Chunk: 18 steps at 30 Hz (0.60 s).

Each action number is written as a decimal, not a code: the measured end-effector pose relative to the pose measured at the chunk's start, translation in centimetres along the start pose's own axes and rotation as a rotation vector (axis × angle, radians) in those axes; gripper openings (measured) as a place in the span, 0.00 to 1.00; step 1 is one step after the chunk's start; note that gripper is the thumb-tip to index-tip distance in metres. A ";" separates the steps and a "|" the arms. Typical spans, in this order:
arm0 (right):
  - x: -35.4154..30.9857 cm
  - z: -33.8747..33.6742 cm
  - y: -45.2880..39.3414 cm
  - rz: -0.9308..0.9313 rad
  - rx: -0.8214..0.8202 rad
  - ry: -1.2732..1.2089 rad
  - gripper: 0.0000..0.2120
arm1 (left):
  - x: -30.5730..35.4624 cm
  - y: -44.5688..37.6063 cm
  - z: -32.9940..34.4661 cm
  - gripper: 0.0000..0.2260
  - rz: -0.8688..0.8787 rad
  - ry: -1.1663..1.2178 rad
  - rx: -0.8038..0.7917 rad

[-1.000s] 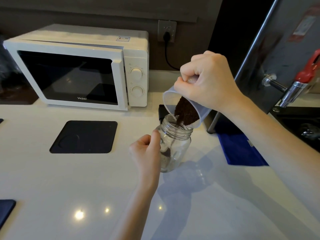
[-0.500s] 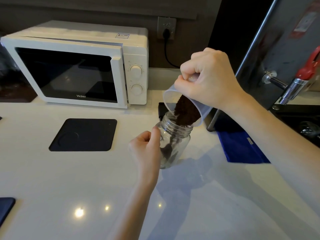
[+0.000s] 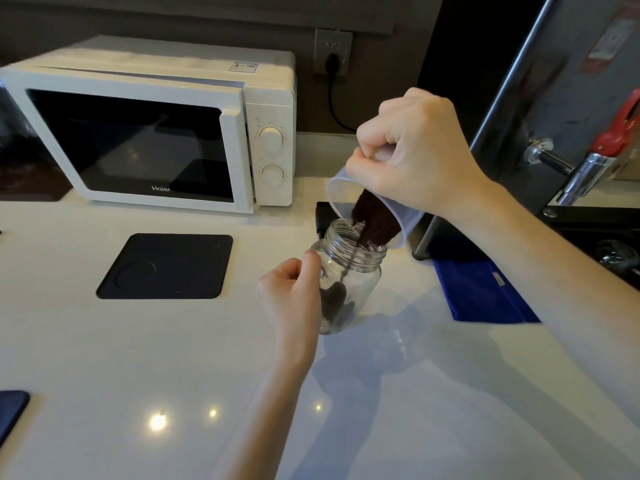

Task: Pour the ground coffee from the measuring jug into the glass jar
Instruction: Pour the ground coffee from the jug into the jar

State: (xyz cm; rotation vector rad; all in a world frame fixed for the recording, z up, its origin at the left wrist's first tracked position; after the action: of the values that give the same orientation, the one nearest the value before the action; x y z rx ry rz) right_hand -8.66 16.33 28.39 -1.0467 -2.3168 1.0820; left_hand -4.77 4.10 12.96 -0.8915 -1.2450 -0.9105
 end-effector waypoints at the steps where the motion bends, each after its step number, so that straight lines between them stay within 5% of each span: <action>1: 0.0 0.0 0.0 0.001 -0.001 -0.005 0.14 | 0.0 0.0 0.0 0.20 -0.004 0.004 0.000; 18: -0.6 0.3 0.0 -0.046 -0.017 0.031 0.13 | 0.0 0.2 0.1 0.24 -0.023 0.016 -0.017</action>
State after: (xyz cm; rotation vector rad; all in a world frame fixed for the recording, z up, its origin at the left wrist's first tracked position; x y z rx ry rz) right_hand -8.47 15.74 28.17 -1.0049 -2.3176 1.0235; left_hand -4.67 4.26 12.95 -0.8830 -1.2382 -0.9461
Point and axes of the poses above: each hand's wrist, its own y-axis away from the middle knuckle, its own z-axis out of the palm, x = y × z, the point moved 4 cm from there along -y, towards the middle knuckle, and after that the axes turned 1 degree about z, right-handed, at the moved point
